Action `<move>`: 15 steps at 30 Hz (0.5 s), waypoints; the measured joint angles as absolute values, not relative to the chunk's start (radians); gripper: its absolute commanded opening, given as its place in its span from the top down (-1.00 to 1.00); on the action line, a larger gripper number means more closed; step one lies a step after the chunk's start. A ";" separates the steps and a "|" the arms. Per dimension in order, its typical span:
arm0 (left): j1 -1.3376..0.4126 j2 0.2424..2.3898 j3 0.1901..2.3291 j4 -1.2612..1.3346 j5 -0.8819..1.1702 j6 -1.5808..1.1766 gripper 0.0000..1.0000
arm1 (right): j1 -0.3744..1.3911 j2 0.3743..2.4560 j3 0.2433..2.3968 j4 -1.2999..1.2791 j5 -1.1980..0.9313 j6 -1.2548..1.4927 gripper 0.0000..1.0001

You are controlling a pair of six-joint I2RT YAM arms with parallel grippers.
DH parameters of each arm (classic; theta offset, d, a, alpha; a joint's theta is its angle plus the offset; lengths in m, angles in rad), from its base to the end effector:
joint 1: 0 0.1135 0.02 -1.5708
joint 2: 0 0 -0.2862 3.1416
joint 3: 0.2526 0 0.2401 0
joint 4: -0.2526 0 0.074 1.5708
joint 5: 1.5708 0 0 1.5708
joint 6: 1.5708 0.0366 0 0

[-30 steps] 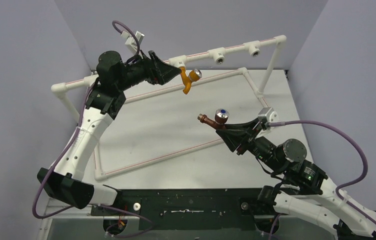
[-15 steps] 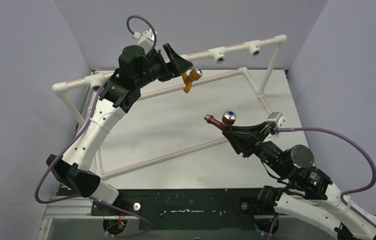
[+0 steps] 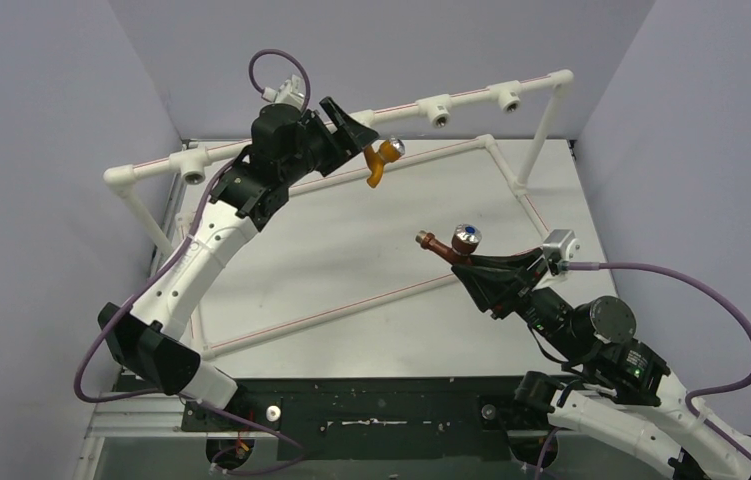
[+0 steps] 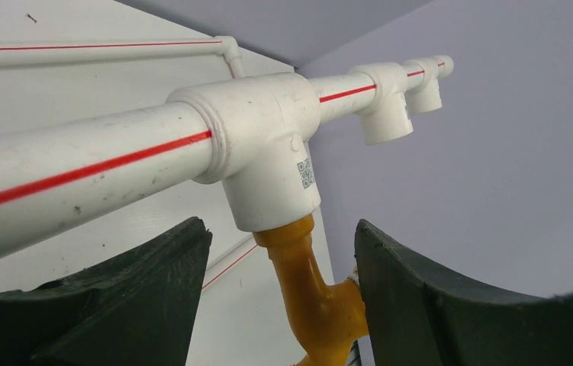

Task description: Install the water faucets

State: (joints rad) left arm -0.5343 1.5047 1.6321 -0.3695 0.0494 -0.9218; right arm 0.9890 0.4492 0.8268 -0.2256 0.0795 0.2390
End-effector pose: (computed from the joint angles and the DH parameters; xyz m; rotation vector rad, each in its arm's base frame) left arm 0.2843 -0.1703 0.4616 -0.3382 1.9194 -1.0513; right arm 0.0384 0.0530 0.3960 -0.4808 1.4096 0.9501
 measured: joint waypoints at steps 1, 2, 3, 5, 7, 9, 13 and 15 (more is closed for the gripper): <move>-0.535 1.510 1.633 -0.359 0.051 -0.934 -0.28 | 0.989 0.449 0.827 -0.228 0.080 0.239 1.00; -0.535 1.517 1.634 -0.352 0.054 -0.942 -0.25 | 0.989 0.449 0.827 -0.230 0.080 0.239 1.00; -0.535 1.528 1.637 -0.342 0.058 -0.948 -0.22 | 0.989 0.448 0.827 -0.234 0.080 0.239 1.00; -0.540 1.551 1.650 -0.321 0.069 -0.961 -0.14 | 0.989 0.445 0.826 -0.241 0.081 0.239 1.00; -0.546 1.568 1.663 -0.310 0.075 -0.966 0.00 | 0.989 0.437 0.826 -0.245 0.083 0.239 1.00; -0.547 1.577 1.668 -0.311 0.075 -0.968 0.31 | 0.989 0.430 0.826 -0.246 0.085 0.239 1.00; -0.542 1.596 1.668 -0.307 0.079 -1.005 0.82 | 0.989 0.424 0.826 -0.249 0.093 0.240 1.00; -0.542 1.596 1.668 -0.303 0.076 -1.018 1.00 | 0.989 0.424 0.826 -0.254 0.100 0.240 1.00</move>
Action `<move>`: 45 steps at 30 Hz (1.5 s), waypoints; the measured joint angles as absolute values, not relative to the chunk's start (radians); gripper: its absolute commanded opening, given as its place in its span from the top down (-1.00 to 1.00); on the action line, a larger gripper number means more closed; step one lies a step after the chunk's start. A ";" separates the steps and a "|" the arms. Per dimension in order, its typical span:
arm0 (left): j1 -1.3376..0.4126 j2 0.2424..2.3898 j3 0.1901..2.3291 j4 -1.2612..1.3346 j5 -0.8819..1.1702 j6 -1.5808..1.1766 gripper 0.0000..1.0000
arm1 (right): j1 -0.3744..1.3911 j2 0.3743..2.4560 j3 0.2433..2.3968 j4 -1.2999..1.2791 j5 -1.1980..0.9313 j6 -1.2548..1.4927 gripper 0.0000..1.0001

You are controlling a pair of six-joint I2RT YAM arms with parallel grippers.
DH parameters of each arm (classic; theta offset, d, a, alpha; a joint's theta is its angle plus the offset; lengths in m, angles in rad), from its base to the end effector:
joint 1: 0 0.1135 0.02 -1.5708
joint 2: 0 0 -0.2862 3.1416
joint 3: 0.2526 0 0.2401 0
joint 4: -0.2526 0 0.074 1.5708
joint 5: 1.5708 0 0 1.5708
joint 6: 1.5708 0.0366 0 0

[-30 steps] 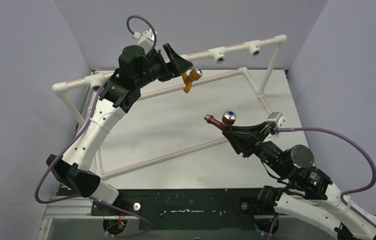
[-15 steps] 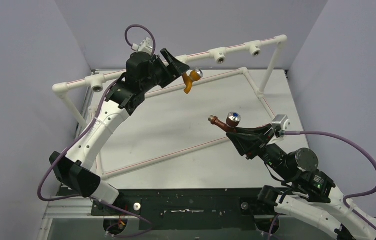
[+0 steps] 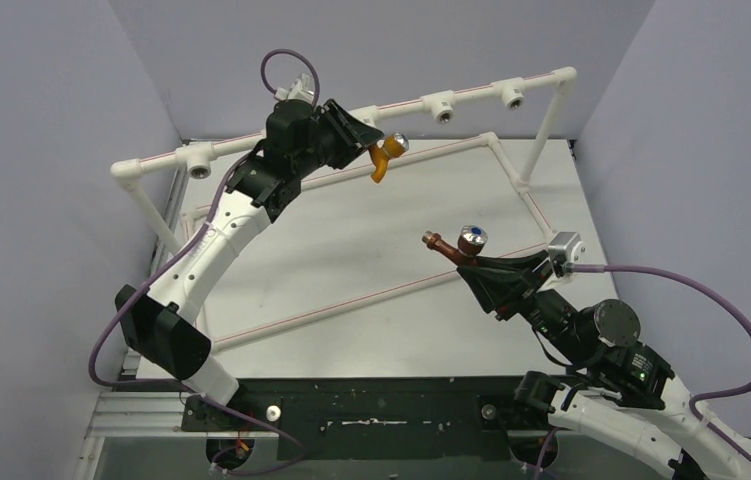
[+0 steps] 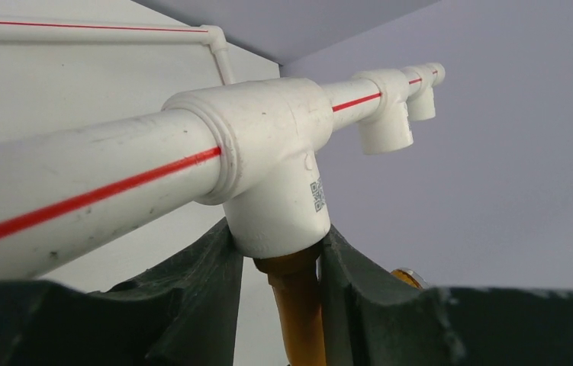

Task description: Install the water faucets

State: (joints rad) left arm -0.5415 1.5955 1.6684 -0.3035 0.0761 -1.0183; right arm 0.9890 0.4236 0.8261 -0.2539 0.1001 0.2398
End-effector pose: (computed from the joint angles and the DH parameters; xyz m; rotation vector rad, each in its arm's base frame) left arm 0.3089 -0.1890 0.4511 -0.4060 1.9213 -1.1469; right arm 0.0353 0.0470 0.3938 -0.4641 1.4170 0.9352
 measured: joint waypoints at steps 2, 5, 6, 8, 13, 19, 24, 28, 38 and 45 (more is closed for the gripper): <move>-0.542 1.595 1.666 -0.302 0.073 -1.018 1.00 | 0.989 0.424 0.826 -0.265 0.113 0.239 1.00; -0.543 1.577 1.647 -0.295 0.060 -1.016 1.00 | 0.989 0.424 0.829 -0.287 0.139 0.238 1.00; -0.547 1.567 1.633 -0.289 0.050 -1.015 1.00 | 0.989 0.425 0.831 -0.294 0.149 0.237 1.00; -0.550 1.541 1.602 -0.278 0.035 -1.015 1.00 | 0.989 0.429 0.836 -0.303 0.169 0.234 1.00; -0.553 1.422 1.488 -0.274 -0.011 -1.018 1.00 | 0.989 0.456 0.852 -0.309 0.235 0.227 1.00; -0.562 1.249 1.359 -0.314 -0.078 -1.021 1.00 | 0.989 0.527 0.865 -0.317 0.335 0.222 1.00; -0.569 1.155 1.301 -0.350 -0.121 -1.018 1.00 | 0.989 0.580 0.870 -0.332 0.410 0.215 1.00; -0.573 1.098 1.269 -0.374 -0.144 -1.013 0.63 | 0.989 0.600 0.878 -0.339 0.459 0.202 1.00; -0.572 1.051 1.283 -0.381 -0.149 -0.905 -0.33 | 0.989 0.625 0.891 -0.342 0.502 0.190 1.00; -0.572 1.045 1.394 -0.405 -0.145 -0.766 -0.48 | 0.989 0.627 0.917 -0.353 0.502 0.190 1.00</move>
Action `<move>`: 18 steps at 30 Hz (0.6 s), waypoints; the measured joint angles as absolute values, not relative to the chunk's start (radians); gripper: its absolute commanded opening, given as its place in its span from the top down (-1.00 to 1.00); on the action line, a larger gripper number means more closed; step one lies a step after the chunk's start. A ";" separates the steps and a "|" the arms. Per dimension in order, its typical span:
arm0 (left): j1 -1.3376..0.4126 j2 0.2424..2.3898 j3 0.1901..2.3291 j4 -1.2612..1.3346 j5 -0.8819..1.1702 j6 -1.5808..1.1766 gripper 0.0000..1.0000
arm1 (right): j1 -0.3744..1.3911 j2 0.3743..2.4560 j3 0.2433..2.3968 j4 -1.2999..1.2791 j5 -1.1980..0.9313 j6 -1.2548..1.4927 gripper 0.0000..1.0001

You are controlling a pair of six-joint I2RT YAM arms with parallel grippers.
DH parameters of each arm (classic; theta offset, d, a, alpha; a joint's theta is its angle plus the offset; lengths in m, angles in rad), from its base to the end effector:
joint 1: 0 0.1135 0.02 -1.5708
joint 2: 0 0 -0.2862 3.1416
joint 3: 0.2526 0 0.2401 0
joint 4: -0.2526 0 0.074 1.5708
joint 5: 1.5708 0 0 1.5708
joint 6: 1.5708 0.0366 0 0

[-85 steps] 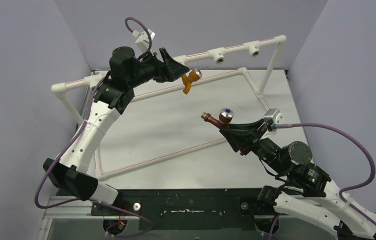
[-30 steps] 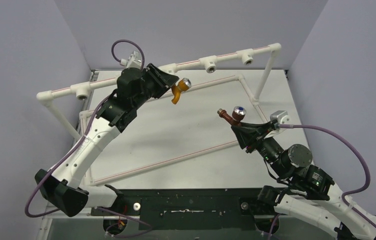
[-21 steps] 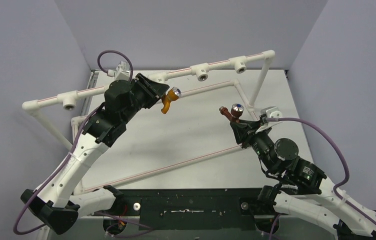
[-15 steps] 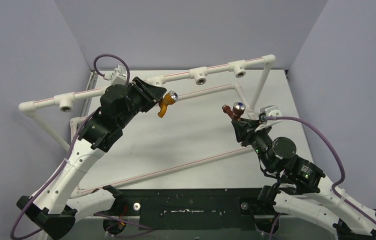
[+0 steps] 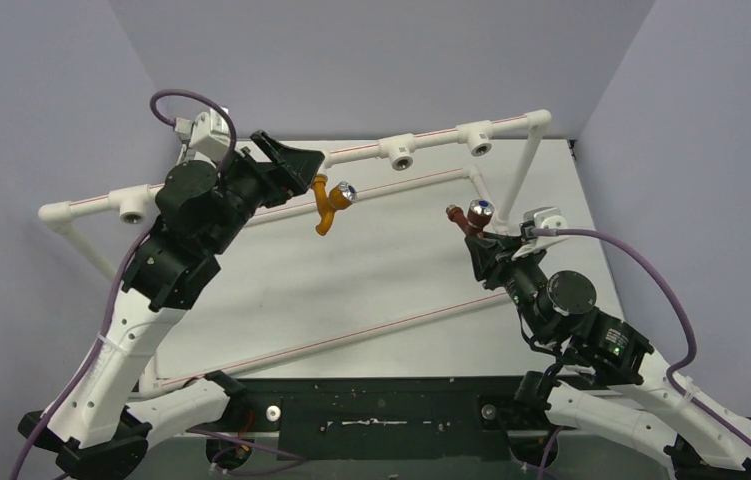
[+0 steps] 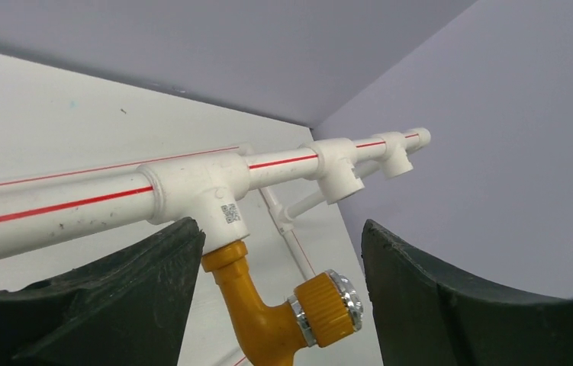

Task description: Install the water faucets

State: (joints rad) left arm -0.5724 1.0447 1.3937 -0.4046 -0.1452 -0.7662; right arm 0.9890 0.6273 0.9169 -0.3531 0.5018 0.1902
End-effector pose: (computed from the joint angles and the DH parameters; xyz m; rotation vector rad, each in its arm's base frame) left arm 0.1578 -0.0954 0.4908 -0.2810 1.6813 -0.9010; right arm 0.0696 0.0737 0.3987 -0.2682 1.6275 0.4952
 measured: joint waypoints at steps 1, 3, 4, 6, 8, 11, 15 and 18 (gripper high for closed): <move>-0.572 1.044 1.415 -0.414 -0.144 -0.745 -0.48 | 0.989 0.627 0.920 -0.353 0.502 0.190 1.00; -0.572 1.044 1.457 -0.428 -0.142 -0.709 -0.48 | 0.989 0.627 0.926 -0.353 0.502 0.189 1.00; -0.572 1.042 1.481 -0.435 -0.141 -0.683 -0.48 | 0.989 0.627 0.928 -0.353 0.502 0.187 1.00; -0.572 1.038 1.512 -0.442 -0.142 -0.640 -0.48 | 0.989 0.627 0.930 -0.352 0.503 0.183 1.00; -0.572 1.035 1.539 -0.443 -0.146 -0.587 -0.49 | 0.989 0.628 0.930 -0.351 0.504 0.172 1.00; -0.572 1.040 1.565 -0.443 -0.166 -0.501 -0.52 | 0.989 0.635 0.934 -0.344 0.514 0.154 1.00; -0.572 1.083 1.598 -0.441 -0.238 -0.390 -0.54 | 0.989 0.655 0.958 -0.337 0.525 0.126 1.00; -0.569 1.129 1.604 -0.435 -0.295 -0.322 -0.54 | 0.989 0.662 0.970 -0.327 0.531 0.110 1.00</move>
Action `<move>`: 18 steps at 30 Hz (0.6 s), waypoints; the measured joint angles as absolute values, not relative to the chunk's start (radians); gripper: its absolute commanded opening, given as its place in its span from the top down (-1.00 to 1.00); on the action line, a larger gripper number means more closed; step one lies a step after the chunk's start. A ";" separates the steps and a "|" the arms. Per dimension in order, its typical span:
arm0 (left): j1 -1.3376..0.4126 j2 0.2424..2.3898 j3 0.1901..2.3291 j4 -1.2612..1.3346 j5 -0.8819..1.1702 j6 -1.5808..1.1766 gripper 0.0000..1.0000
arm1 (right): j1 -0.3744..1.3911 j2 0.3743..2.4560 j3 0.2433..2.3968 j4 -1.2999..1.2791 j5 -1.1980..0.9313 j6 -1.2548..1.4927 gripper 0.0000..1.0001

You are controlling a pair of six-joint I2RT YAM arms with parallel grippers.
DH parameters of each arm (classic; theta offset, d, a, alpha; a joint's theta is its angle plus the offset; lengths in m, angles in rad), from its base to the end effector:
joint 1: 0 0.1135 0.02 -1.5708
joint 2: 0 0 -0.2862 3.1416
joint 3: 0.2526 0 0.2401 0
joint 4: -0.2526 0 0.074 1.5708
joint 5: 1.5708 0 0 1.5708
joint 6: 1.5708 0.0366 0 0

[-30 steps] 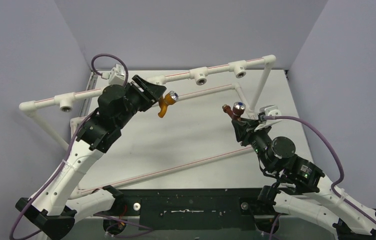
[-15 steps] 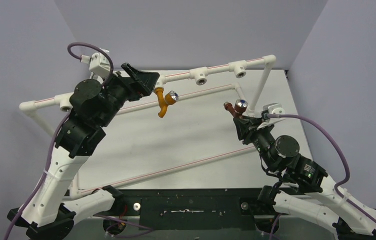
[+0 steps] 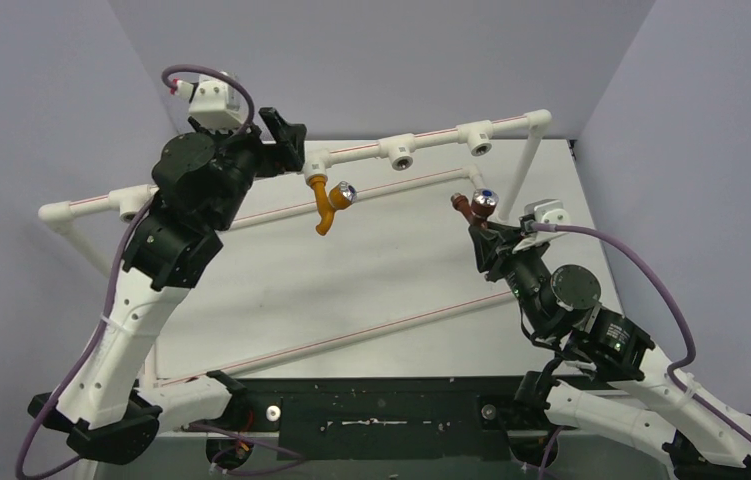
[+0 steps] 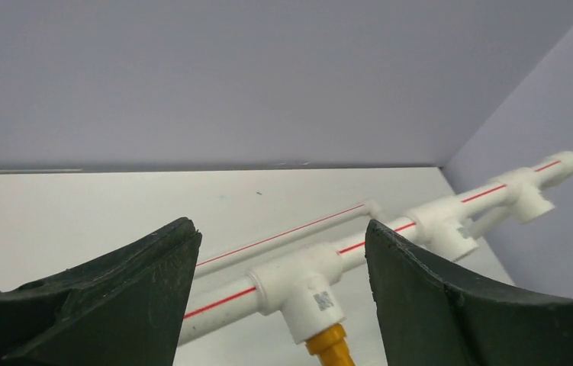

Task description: Install the water faucets

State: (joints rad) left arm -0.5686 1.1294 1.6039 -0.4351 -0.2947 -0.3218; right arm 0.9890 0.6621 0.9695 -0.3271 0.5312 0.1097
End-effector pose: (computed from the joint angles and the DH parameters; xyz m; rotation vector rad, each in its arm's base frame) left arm 0.1625 -0.0912 0.5362 -0.0462 1.5521 -0.4818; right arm 0.0722 0.0761 0.4149 -0.2857 1.5790 0.4340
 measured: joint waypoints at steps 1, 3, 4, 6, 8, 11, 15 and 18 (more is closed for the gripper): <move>-0.564 1.149 1.604 -0.432 -0.312 -0.301 -0.54 | 0.989 0.664 0.972 -0.325 0.533 0.105 1.00; -0.542 1.192 1.607 -0.426 -0.331 -0.273 -0.54 | 0.989 0.668 0.977 -0.322 0.536 0.096 1.00; -0.518 1.214 1.607 -0.425 -0.331 -0.265 -0.54 | 0.989 0.669 0.978 -0.321 0.537 0.093 1.00; -0.442 1.258 1.607 -0.423 -0.311 -0.263 -0.54 | 0.989 0.674 0.980 -0.318 0.537 0.086 1.00; -0.357 1.292 1.607 -0.423 -0.293 -0.270 -0.54 | 0.989 0.679 0.980 -0.316 0.538 0.082 1.00; -0.248 1.312 1.583 -0.414 -0.282 -0.281 -0.54 | 0.989 0.685 0.980 -0.315 0.540 0.075 1.00; -0.213 1.307 1.538 -0.400 -0.293 -0.286 -0.54 | 0.989 0.690 0.980 -0.315 0.545 0.064 1.00; -0.214 1.293 1.472 -0.382 -0.316 -0.288 -0.54 | 0.989 0.695 0.980 -0.314 0.551 0.057 1.00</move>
State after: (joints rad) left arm -0.2142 1.2926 1.4715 -0.3820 -0.3164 -0.2882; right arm 0.9890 0.6949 0.9802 -0.3138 0.5514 0.0574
